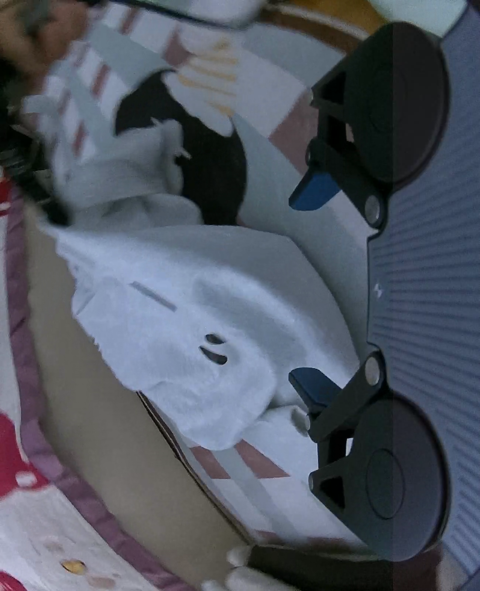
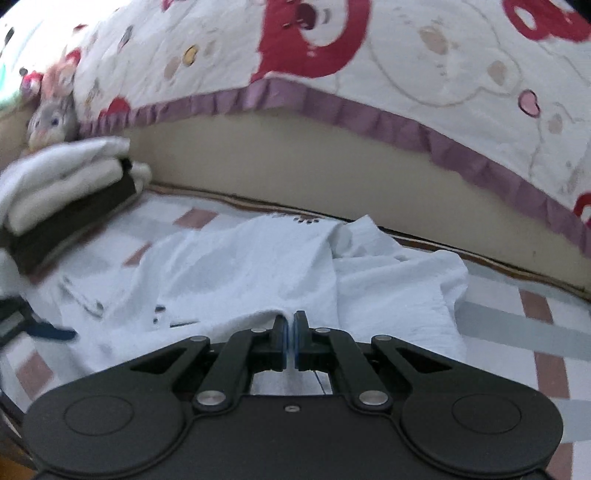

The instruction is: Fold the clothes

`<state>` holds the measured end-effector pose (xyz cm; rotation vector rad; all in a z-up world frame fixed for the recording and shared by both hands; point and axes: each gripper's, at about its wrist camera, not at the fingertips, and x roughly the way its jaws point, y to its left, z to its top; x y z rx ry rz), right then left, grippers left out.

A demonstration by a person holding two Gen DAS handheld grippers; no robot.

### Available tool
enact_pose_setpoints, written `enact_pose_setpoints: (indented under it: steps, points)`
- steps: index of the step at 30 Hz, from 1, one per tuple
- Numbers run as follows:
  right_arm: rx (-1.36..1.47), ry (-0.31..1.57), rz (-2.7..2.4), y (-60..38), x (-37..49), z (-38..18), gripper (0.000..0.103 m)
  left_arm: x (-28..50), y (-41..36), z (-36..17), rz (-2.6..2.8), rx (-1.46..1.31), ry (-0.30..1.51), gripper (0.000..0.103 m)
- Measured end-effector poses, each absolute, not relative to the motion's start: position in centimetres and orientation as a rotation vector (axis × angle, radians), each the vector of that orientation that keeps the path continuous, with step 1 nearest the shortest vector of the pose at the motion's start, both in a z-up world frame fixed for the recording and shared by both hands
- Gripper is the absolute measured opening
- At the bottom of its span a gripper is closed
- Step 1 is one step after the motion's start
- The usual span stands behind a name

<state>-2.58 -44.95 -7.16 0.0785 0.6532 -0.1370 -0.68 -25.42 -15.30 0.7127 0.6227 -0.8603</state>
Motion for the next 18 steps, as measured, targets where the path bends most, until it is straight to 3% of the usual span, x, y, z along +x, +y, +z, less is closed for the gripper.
enact_pose_setpoints:
  steps: [1, 2, 3, 5, 9, 12, 14, 18]
  points:
    - [0.085, 0.649, -0.141, -45.2, -2.5, -6.9, 0.002, -0.3, -26.0, -15.6, -0.836, 0.741, 0.616, 0.089]
    - [0.077, 0.649, -0.15, -45.4, -2.4, -6.8, 0.002, 0.2, -26.2, -15.6, -0.816, 0.743, 0.613, 0.07]
    - [0.064, 0.65, -0.161, -45.6, -2.3, -6.6, 0.002, 1.0, -26.3, -15.4, -0.8, 0.728, 0.63, 0.037]
    - [0.042, 0.66, -0.181, -46.0, -2.0, -6.5, 0.002, 2.8, -26.4, -14.6, -0.76, 0.681, 0.669, 0.005]
    - [0.019, 0.714, -0.23, -46.6, -1.5, -7.3, 0.004, 4.6, -25.6, -10.9, -0.68, 0.563, 0.583, 0.005]
    - [0.171, 0.793, -0.293, -47.3, -1.6, -8.3, 0.024, 4.5, -24.8, -8.1, -0.663, 0.496, 0.52, 0.005]
    - [0.385, 0.841, -0.29, -48.0, -1.9, -8.9, 0.025, 4.0, -24.6, -6.9, -0.654, 0.491, 0.473, 0.005]
    - [0.548, 0.806, -0.312, -47.4, -3.1, -9.9, 0.047, 3.2, -24.2, -5.5, -0.629, 0.455, 0.409, 0.004]
